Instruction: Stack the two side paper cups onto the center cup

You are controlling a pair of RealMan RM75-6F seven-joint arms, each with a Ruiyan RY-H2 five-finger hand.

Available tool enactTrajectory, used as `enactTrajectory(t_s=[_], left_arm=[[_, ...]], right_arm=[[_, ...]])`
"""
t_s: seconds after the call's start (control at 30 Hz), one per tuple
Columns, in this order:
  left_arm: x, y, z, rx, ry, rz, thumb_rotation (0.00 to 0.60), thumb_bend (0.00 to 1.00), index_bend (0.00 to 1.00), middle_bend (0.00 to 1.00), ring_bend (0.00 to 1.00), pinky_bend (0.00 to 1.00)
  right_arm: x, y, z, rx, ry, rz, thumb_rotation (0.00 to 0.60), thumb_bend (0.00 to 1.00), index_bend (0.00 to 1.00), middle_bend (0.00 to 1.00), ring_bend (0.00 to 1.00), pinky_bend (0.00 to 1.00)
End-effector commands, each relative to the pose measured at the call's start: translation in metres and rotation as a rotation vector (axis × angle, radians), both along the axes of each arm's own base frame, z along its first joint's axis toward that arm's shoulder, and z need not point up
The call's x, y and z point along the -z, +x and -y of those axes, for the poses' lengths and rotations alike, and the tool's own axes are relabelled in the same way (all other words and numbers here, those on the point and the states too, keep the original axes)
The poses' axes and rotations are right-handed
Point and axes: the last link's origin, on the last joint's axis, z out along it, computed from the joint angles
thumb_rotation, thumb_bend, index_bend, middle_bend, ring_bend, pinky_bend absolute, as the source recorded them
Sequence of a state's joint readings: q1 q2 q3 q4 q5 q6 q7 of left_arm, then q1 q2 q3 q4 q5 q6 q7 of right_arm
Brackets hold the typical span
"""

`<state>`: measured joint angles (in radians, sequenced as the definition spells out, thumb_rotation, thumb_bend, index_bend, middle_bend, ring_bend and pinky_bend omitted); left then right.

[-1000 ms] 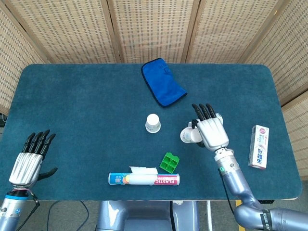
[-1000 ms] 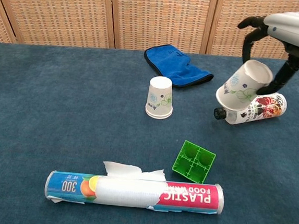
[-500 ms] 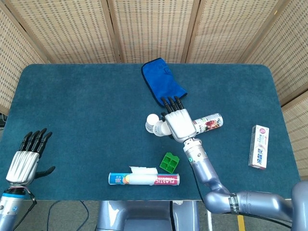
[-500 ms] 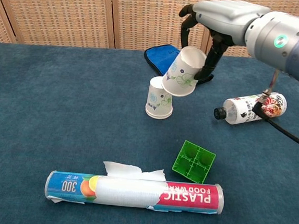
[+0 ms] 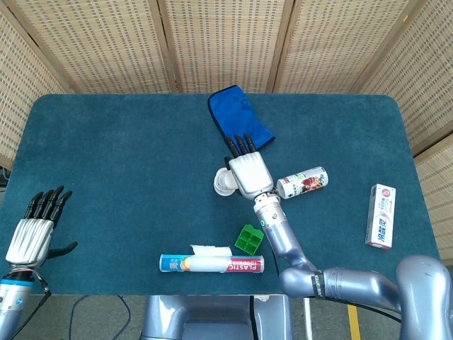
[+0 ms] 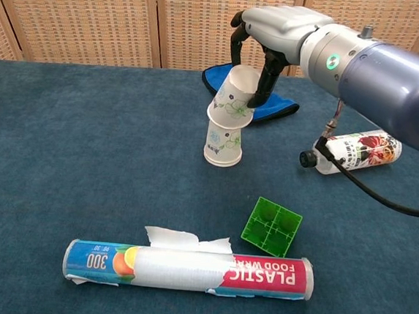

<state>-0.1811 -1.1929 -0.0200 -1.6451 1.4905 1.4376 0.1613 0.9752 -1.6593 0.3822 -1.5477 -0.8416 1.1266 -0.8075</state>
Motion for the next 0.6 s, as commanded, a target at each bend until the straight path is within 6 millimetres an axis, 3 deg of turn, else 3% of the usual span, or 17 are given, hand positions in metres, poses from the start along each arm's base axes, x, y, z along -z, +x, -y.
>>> enactTrajectory(t_s=[0.03, 0.6], left_arm=[[0.0, -0.001, -0.001, -0.006, -0.002, -0.003, 0.6, 0.06, 0.05, 0.0, 0.0, 0.0], [0.005, -0.005, -0.004, -0.025, -0.02, -0.012, 0.6, 0.06, 0.06, 0.0, 0.0, 0.0]], right_arm=[[0.005, 0.003, 0.005, -0.007, -0.001, 0.003, 0.6, 0.15, 0.56, 0.14, 0.04, 0.08], [0.023, 0.001, 0.016, -0.004, 0.002, -0.024, 0.6, 0.15, 0.54, 0.13, 0.04, 0.08]])
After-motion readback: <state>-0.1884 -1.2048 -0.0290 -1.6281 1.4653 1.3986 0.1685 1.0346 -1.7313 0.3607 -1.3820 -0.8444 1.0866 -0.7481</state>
